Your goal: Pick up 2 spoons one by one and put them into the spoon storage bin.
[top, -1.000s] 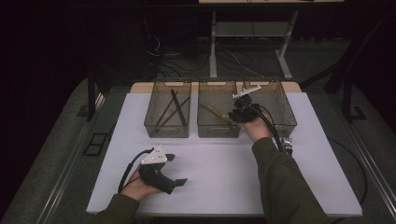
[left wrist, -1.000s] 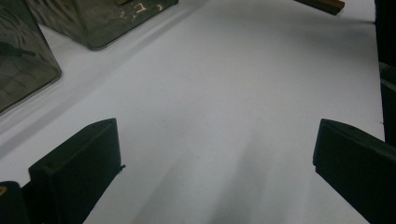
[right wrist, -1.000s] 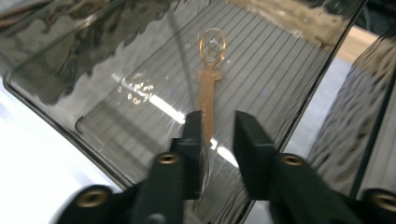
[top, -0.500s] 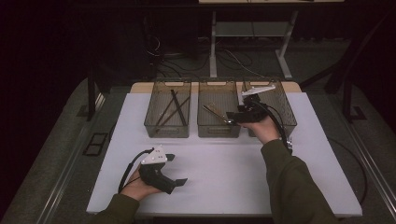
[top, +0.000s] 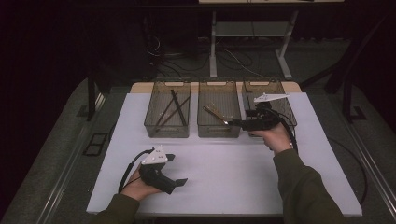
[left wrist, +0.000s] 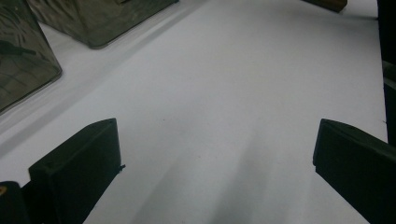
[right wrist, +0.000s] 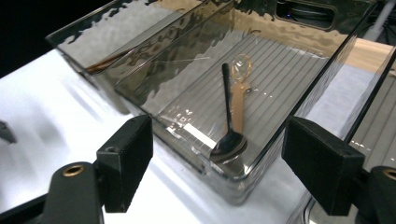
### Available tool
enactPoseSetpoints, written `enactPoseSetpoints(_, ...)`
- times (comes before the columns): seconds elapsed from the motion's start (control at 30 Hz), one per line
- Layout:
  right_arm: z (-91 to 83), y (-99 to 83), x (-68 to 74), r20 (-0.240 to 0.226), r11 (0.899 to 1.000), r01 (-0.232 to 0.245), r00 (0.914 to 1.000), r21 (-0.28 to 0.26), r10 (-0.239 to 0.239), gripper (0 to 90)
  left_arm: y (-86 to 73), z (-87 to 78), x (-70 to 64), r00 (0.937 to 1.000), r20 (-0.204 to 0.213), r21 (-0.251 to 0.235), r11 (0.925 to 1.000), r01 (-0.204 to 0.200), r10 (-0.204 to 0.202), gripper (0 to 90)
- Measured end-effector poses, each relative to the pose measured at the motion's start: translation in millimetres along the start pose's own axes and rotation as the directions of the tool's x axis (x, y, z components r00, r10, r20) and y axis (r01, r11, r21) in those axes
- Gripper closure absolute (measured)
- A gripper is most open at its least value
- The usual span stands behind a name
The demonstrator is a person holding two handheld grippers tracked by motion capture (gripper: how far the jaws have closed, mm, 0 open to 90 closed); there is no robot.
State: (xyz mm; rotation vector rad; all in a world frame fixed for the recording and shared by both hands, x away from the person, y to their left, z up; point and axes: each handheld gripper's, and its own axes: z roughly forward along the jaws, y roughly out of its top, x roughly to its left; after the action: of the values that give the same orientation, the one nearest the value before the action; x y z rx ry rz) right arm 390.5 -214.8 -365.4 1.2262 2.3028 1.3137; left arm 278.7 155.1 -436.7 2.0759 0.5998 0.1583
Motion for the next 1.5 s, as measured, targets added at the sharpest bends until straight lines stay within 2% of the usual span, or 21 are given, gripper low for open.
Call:
enactPoseSetpoints(0.47, -23.6, -32.7, 9.4, -0.035, 0.999, 0.042, 0.9985, -0.018, -0.042, 24.4, -0.1, 0.9, 0.0, 1.0000, -0.001, 0.006, 1.0000, 0.002, -0.002, 0.0)
enactPoseSetpoints(0.6, -27.0, -39.8, 12.9, -0.018, 0.998, 0.060, 0.9980, -0.009, -0.061, 23.9, -0.2, -0.2, -0.9, 1.0000, -0.001, 0.002, 1.0000, 0.003, -0.003, 0.1)
enactPoseSetpoints(0.8, -33.7, -53.9, 12.9, -0.024, 0.998, 0.059, 0.9979, -0.013, -0.060, 23.4, 0.0, -1.1, -0.4, 1.0000, -0.002, 0.007, 1.0000, -0.003, 0.003, 0.1)
enactPoseSetpoints(1.17, -54.5, -74.4, 8.3, -0.006, 0.998, 0.060, 0.9982, -0.013, -0.060, 23.3, 0.1, -1.5, -0.2, 1.0000, -0.004, 0.011, 0.9999, -0.006, 0.006, 0.1)
enactPoseSetpoints(1.5, -68.2, -87.3, 5.6, 0.002, 0.999, 0.052, 0.9986, -0.011, -0.052, 23.3, 0.2, -1.7, -0.5, 0.9999, -0.005, 0.011, 0.9999, -0.010, 0.010, 0.1)
